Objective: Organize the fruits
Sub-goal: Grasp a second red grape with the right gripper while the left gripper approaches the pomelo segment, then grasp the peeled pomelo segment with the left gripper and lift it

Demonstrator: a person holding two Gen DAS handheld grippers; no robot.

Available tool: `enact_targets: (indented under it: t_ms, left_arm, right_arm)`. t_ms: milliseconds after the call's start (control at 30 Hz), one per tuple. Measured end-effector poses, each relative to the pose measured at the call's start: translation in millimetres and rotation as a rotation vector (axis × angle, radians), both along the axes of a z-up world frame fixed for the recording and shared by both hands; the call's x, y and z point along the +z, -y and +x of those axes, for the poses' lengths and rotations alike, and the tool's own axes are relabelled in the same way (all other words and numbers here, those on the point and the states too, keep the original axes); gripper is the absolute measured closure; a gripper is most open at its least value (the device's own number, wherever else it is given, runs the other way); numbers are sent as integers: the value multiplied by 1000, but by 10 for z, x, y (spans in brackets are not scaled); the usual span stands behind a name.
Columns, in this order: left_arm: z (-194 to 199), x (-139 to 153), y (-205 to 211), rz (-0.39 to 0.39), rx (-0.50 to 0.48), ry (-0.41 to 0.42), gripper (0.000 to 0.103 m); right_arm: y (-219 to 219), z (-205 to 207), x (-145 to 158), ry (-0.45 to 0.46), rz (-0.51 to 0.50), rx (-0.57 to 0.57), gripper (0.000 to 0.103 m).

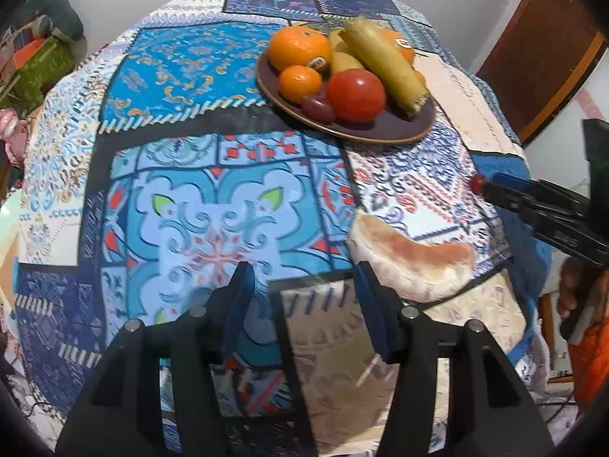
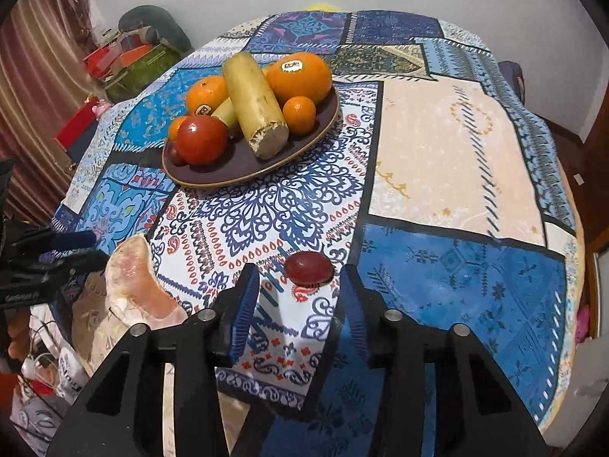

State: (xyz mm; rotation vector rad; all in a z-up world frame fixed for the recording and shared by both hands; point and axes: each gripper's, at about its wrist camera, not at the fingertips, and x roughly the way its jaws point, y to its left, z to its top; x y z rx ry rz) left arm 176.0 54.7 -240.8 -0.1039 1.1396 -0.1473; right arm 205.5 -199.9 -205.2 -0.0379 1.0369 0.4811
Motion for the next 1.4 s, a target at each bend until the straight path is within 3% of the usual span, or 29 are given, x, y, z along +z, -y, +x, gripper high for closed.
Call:
enact_targets:
  t_ms: [200, 400, 467, 533, 567, 767, 867, 1000, 1133, 1300, 1400]
  left_arm:
    - [-38, 26, 110, 37, 12, 0, 48]
    - [-94, 135, 141, -32, 23, -7, 46]
    - [-128, 178, 193, -43, 28, -4, 27]
    - [-147, 191, 260, -48, 53, -2, 13]
    - [-149, 184, 304, -49, 51, -4, 11]
    - [-101, 56, 622, -55, -13, -65, 11]
    - [-85, -30, 803, 3, -50, -76, 11]
    - [-39, -78, 860, 76, -22, -56, 11]
    - [-18, -54, 749, 53, -12, -52, 11]
    - [-37, -4, 457, 112, 12, -24, 11]
    - [-8, -13, 222, 151, 86, -33, 11]
  right_arm:
    - [-45, 80, -97, 2, -15, -7, 76]
    - [28, 59, -101, 3, 18, -10, 78]
    - [41, 46, -90, 7, 22, -6, 78]
    - [65, 24, -60, 13, 30, -6, 78]
    - [81, 7, -41, 14, 37, -6, 78]
    - [144, -138, 77, 39, 41, 15, 78]
    - [182, -192, 119, 58, 18, 17, 78]
    - [244, -230, 153, 65, 19, 11, 78]
    - [261, -244, 158, 70, 10, 7, 78]
    - [243, -235, 176, 76, 20, 10, 78]
    - [214, -235, 199, 84, 33, 14, 78]
